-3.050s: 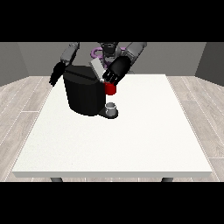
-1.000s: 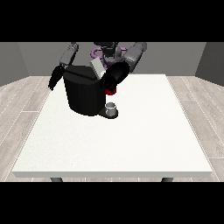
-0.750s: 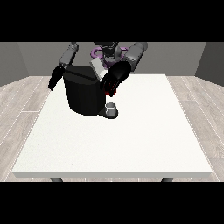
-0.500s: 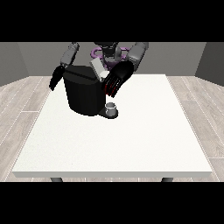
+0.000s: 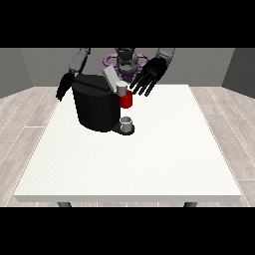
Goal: Insert the coffee pod into the coffee machine and close the lid
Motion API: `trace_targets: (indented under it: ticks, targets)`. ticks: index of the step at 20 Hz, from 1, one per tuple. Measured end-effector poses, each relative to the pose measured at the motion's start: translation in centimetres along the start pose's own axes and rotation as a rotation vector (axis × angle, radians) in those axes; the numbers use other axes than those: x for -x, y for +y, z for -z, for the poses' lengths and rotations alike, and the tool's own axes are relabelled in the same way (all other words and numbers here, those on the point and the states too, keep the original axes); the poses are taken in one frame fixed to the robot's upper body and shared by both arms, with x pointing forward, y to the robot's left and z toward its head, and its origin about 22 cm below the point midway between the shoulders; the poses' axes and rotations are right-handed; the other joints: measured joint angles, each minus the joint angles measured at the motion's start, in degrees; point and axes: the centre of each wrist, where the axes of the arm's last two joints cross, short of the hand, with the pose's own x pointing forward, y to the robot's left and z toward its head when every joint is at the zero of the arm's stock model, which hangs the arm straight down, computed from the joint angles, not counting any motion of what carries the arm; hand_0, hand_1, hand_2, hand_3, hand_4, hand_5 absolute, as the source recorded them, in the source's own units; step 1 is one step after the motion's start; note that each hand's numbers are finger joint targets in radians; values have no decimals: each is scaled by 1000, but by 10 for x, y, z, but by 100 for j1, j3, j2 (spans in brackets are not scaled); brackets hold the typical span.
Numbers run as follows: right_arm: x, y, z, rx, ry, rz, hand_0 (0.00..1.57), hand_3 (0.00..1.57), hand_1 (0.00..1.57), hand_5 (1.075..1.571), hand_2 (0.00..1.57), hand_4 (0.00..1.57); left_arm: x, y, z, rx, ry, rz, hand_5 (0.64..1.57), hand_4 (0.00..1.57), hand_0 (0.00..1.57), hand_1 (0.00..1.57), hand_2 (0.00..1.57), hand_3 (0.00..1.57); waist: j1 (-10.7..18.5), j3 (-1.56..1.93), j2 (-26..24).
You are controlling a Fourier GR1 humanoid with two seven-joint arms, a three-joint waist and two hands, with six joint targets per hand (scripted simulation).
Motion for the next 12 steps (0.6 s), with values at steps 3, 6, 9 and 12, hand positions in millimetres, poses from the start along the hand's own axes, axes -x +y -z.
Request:
trace_targets:
  ticks: [3, 6, 9, 12]
  targets:
    - [21, -7, -7, 21, 73, 2, 0, 0, 0, 1571, 0, 0, -6, -39, 1, 63, -15, -66, 1571, 0, 0, 0, 130, 0, 312, -1, -418]
    - [41, -13, -18, 43, 135, 0, 0, 0, 0, 1571, 0, 0, -9, -72, -1, 50, -53, -287, 1571, 369, 0, 0, 0, 0, 607, -8, -794]
    - [66, -23, -37, 64, 205, -9, 0, 0, 0, 1571, 0, 0, -7, -118, -11, 47, -51, -547, 1571, 408, 0, 0, 0, 0, 911, -12, -1228]
    - [83, -30, -52, 80, 243, -16, 0, 0, 0, 1571, 0, 0, 4, -165, -30, 17, -8, -813, 1571, 274, 0, 0, 0, 0, 1172, -16, -1559]
